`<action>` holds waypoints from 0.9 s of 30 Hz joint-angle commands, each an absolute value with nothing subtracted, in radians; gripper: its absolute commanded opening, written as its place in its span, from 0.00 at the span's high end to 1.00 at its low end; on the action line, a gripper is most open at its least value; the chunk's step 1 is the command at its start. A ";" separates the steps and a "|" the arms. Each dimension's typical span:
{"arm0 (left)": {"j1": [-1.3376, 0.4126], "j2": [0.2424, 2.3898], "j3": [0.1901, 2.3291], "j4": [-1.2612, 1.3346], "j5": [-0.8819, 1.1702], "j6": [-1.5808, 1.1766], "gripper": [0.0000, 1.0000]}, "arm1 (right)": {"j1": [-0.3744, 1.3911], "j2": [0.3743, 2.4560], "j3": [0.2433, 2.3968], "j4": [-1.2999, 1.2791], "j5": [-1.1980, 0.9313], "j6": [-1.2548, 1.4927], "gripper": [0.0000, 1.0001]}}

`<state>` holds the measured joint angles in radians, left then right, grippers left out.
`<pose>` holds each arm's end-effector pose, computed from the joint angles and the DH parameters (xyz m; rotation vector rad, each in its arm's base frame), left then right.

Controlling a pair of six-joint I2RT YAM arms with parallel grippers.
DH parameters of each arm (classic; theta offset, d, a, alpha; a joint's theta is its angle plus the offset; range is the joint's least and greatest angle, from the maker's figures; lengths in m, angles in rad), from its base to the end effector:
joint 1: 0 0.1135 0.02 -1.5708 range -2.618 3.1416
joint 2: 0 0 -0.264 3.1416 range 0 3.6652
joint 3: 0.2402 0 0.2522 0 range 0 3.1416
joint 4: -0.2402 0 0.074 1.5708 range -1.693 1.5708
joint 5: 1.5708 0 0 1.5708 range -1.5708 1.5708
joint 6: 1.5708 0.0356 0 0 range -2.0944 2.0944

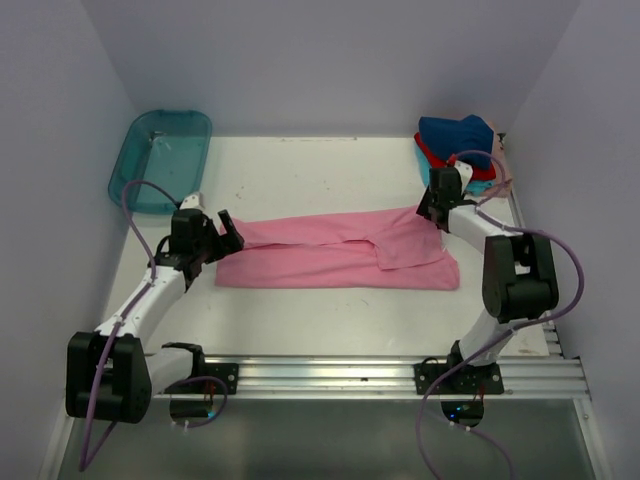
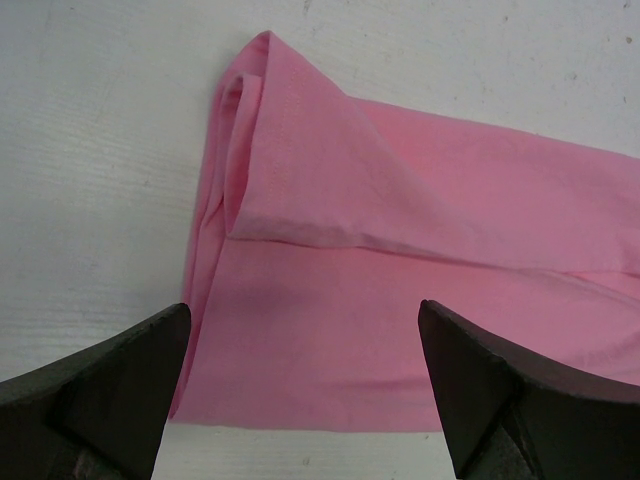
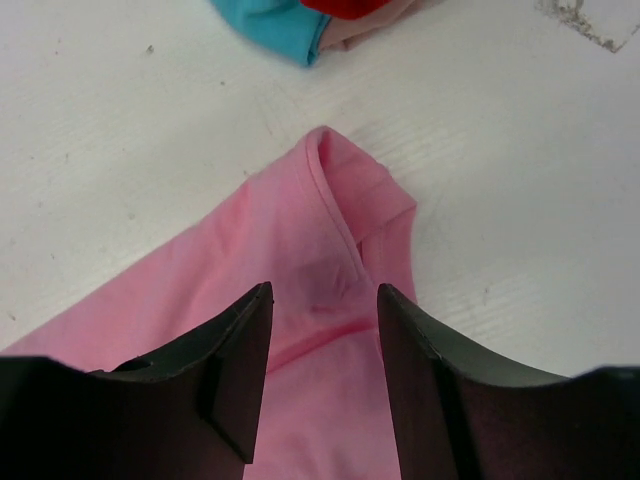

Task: Fold and stack the t-shirts
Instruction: Fold the tshirt

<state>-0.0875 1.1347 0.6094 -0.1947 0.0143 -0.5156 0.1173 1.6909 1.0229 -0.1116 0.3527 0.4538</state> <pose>0.2320 -0.0209 0.2096 -0.4839 2.2615 -0.3270 0.3565 0.0296 0.1955 0.5510 2.2271 -0.1221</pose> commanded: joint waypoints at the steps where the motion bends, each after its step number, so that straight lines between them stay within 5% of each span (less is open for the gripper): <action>1: -0.092 1.147 0.609 -0.140 0.012 -0.522 0.00 | 0.110 1.761 1.110 -0.069 0.403 0.440 0.52; 7: -0.092 1.150 0.611 -0.137 0.009 -0.520 0.00 | 0.097 1.882 1.219 -0.067 0.393 0.425 0.62; 12: -0.092 1.143 0.611 -0.144 0.003 -0.518 0.00 | 0.092 1.913 1.269 -0.064 0.399 0.416 1.00; 27: -0.092 1.140 0.607 -0.147 0.005 -0.519 0.00 | 0.091 1.996 1.356 -0.009 0.407 0.397 1.00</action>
